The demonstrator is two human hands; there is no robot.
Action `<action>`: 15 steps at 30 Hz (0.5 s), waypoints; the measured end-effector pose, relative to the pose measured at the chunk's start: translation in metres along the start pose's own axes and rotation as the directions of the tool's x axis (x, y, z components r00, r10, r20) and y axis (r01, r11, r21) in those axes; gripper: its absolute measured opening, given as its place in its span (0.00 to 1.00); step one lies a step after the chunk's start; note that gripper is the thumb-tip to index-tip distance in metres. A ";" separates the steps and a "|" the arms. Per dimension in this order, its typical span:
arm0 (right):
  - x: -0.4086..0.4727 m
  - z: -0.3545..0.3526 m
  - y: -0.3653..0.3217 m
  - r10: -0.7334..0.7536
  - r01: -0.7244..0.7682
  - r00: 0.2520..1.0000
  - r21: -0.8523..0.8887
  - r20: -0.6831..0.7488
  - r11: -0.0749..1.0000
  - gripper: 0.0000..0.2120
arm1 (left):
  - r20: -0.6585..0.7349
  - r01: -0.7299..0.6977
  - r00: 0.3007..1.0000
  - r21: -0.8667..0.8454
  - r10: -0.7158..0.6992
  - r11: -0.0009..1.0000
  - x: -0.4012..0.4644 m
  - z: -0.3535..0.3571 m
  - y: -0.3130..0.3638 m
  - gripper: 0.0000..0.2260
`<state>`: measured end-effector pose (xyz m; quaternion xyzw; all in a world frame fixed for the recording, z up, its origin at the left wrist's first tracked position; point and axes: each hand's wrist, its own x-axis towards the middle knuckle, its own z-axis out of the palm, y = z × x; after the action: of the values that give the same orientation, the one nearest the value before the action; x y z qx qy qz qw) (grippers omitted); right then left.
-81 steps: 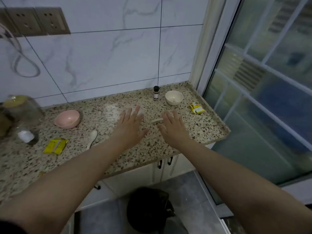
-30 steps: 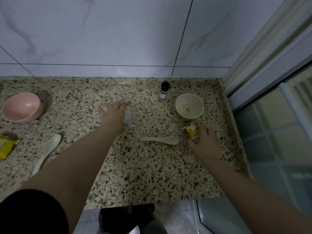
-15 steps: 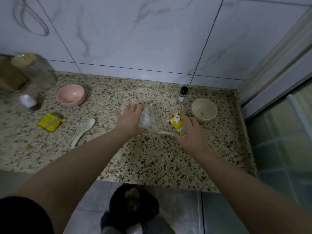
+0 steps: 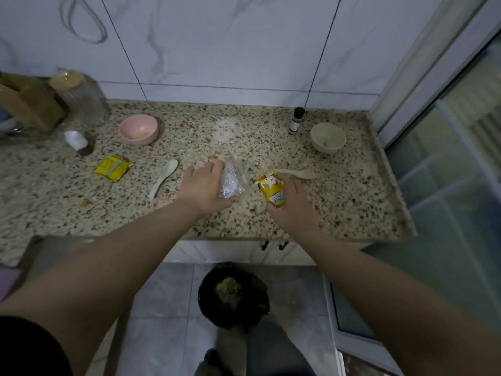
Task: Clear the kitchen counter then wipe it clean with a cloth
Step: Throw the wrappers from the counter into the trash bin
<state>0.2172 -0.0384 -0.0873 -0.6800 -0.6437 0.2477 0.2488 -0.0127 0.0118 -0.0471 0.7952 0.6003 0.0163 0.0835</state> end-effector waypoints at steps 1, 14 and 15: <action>-0.018 0.004 -0.005 0.015 -0.015 1.000 -0.018 0.010 1.000 0.35 | -0.005 -0.018 1.000 -0.001 0.018 1.000 -0.018 0.003 -0.003 0.32; -0.160 0.094 0.025 0.143 -0.112 0.969 -0.156 0.202 0.981 0.31 | 0.331 0.064 0.944 -0.164 -0.006 0.984 -0.154 0.116 -0.032 0.40; -0.162 0.103 0.031 0.172 -0.140 0.960 -0.154 0.222 0.978 0.30 | 0.360 0.110 0.932 -0.190 -0.036 0.976 -0.156 0.130 -0.034 0.39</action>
<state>0.1649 -0.1993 -0.1825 -0.7102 -0.6282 0.3004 0.1036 -0.0725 -0.1432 -0.1692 0.7492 0.5997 -0.0680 0.2729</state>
